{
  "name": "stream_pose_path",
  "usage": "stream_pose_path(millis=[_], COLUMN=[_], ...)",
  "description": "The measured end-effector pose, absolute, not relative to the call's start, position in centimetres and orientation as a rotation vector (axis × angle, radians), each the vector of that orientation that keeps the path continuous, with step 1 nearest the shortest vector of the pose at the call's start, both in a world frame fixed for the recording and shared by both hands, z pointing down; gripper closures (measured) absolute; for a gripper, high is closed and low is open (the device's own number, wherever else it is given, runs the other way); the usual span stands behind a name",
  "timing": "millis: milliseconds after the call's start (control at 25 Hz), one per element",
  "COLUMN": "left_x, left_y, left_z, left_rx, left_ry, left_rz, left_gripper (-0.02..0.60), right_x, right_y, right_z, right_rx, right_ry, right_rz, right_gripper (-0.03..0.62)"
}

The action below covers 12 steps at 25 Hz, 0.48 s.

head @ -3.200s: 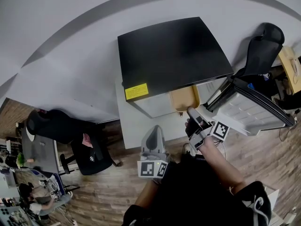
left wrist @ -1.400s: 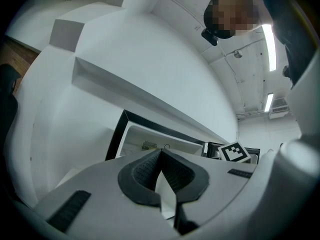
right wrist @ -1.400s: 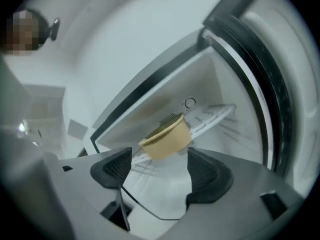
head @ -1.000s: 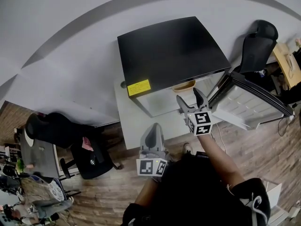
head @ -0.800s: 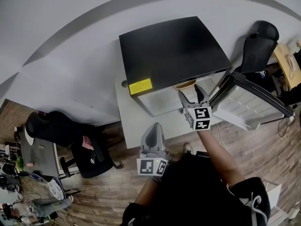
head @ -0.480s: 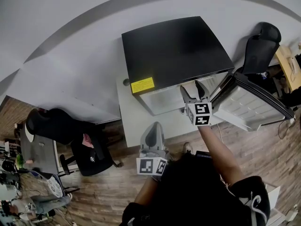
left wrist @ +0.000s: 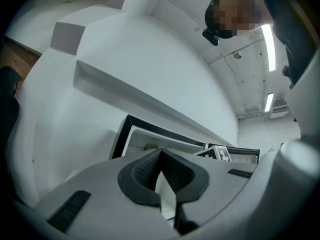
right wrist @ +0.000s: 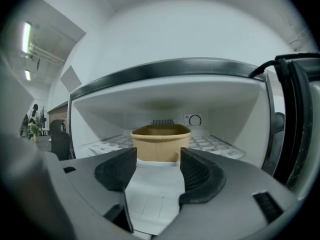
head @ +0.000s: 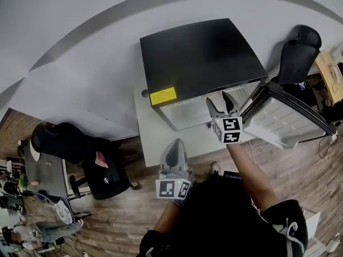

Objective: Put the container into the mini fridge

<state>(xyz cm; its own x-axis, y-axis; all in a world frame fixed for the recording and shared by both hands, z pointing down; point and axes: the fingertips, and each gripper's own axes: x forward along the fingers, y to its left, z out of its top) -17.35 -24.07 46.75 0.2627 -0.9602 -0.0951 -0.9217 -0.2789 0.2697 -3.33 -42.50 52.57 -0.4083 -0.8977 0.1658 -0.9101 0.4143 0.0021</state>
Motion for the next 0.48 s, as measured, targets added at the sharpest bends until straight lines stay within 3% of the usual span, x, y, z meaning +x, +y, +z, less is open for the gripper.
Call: stream_pose_path(millis=[160,320,480], left_x=[-17.2,-17.0,-16.8], left_y=[-24.2,-24.3,-24.5], left_z=[46.7,46.7,46.8], left_rx=[2.369,2.379,2.387], left_ry=[-1.773,-1.762,-1.752], left_rz=[-0.364,-0.367,-0.362], left_gripper=[0.56,0.56,0.56], right_x=[-2.7,-1.8,-1.3], right_y=[-40.9,-38.4,-35.1], right_z=[51.5,50.7,51.1], right_rx=[1.604,1.591,1.58], right_ry=[-2.546,-2.564,-2.565], right_rz=[0.108,0.103,0.136], right_gripper=[0.357,0.48,0.553])
